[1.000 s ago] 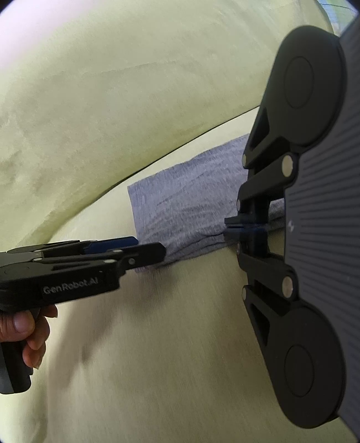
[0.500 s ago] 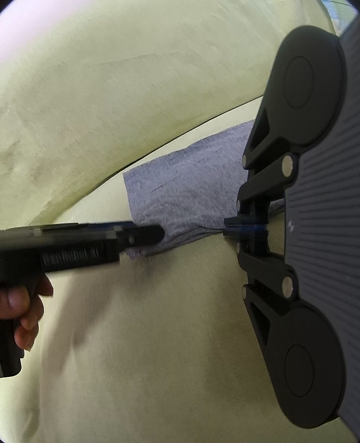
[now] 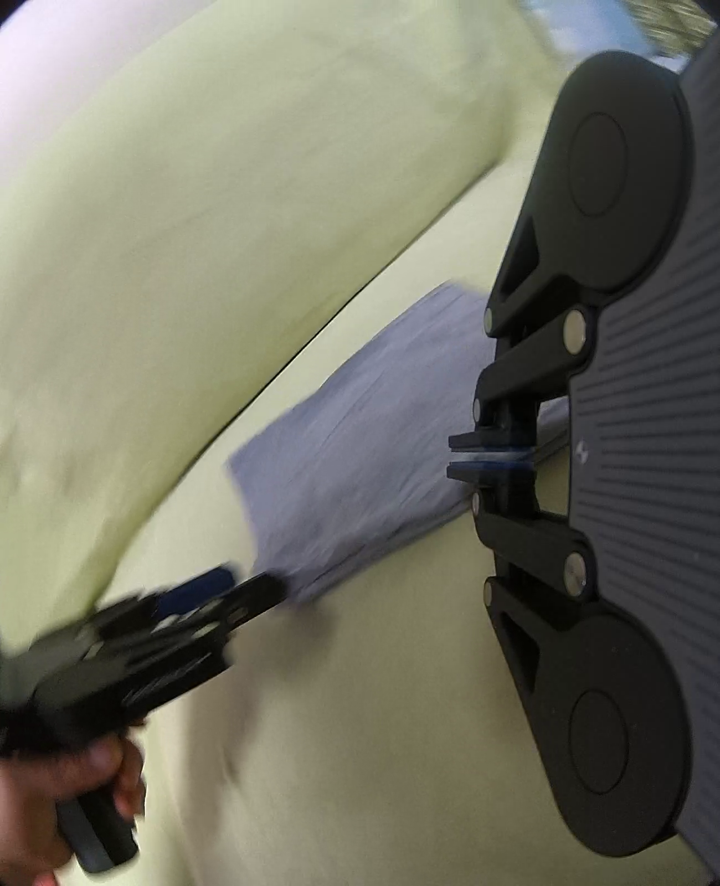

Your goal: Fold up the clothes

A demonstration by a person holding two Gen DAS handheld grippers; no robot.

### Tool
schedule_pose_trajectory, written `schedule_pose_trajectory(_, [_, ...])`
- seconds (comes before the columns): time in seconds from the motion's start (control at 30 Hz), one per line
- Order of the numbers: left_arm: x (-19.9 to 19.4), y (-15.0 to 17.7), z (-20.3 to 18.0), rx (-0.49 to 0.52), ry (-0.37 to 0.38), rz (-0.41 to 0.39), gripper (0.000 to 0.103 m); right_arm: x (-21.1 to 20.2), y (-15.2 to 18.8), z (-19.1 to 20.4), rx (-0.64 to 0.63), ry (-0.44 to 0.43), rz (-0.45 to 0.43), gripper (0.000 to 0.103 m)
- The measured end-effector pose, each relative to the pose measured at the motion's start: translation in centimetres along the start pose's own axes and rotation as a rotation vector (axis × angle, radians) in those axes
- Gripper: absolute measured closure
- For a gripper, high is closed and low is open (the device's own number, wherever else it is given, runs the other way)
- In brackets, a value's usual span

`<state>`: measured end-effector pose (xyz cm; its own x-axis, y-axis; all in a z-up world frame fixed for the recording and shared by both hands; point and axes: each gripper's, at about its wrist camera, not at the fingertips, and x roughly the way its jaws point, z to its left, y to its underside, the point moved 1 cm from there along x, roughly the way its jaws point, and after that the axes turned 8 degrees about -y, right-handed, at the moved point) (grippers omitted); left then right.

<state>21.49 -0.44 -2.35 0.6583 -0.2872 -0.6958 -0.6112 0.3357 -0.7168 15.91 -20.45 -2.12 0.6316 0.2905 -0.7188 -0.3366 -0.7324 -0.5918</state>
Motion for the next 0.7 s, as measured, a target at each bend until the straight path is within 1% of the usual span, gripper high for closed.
schedule_pose_trajectory(0.07, [0.6, -0.7, -1.4, 0.014, 0.0, -0.006, 0.053, 0.1, 0.9, -1.3, 0.062, 0.01, 0.021, 0.103])
schedule_pose_trajectory(0.17, [2.3, -1.7, -3.4, 0.019, -0.016, -0.01, 0.053, 0.4, 1.3, -2.4, 0.135, 0.006, 0.023, 0.103])
schedule_pose_trajectory(0.2, [3.0, -1.7, -3.9, 0.015, -0.026, -0.001, 0.053, 0.7, 1.3, -2.6, 0.166, -0.004, 0.016, 0.103])
schedule_pose_trajectory(0.3, [4.5, -0.7, -4.3, 0.055, -0.046, 0.04, 0.053, 1.6, 1.4, -2.4, 0.183, -0.042, -0.001, 0.103])
schedule_pose_trajectory(0.37, [4.2, 0.1, -4.0, 0.069, -0.049, 0.033, 0.053, 1.7, 2.0, -2.3, 0.186, -0.067, -0.003, 0.103])
schedule_pose_trajectory(0.47, [3.1, 1.7, -2.8, 0.07, -0.046, -0.004, 0.053, 1.4, 3.4, -2.7, 0.198, -0.069, -0.01, 0.103])
schedule_pose_trajectory(0.6, [2.4, 2.0, -2.2, 0.074, -0.065, 0.002, 0.053, 0.5, 5.2, -4.3, 0.24, -0.055, -0.01, 0.102])
schedule_pose_trajectory(0.7, [2.3, 1.9, -1.9, 0.071, -0.073, 0.01, 0.053, 0.3, 5.9, -4.9, 0.252, -0.057, -0.007, 0.101])
